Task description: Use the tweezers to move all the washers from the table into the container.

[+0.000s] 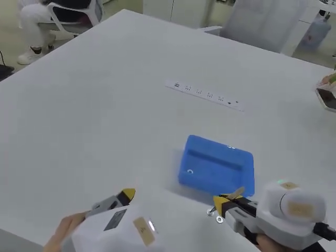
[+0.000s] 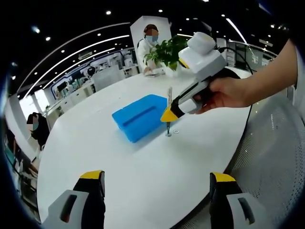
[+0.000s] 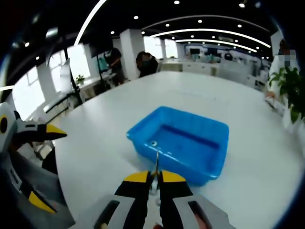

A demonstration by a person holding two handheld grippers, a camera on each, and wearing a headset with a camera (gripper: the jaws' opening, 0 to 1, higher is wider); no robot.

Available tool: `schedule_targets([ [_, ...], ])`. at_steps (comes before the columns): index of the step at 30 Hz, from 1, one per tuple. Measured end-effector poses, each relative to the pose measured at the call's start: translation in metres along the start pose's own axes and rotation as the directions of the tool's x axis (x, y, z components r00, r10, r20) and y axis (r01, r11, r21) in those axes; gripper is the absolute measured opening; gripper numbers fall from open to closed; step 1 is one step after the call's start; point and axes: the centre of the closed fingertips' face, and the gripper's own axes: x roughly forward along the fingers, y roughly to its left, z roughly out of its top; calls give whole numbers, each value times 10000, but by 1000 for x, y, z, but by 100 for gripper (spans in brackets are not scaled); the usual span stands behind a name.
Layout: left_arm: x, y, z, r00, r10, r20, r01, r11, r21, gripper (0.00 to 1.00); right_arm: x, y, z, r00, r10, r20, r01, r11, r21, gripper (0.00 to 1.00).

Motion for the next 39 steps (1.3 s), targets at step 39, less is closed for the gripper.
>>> schedule_targets([
  [39,0,3,0,9999,146,-9,-146,9999,82,92,-5,4,-5,10000,-48,29,47,9996,262,4],
])
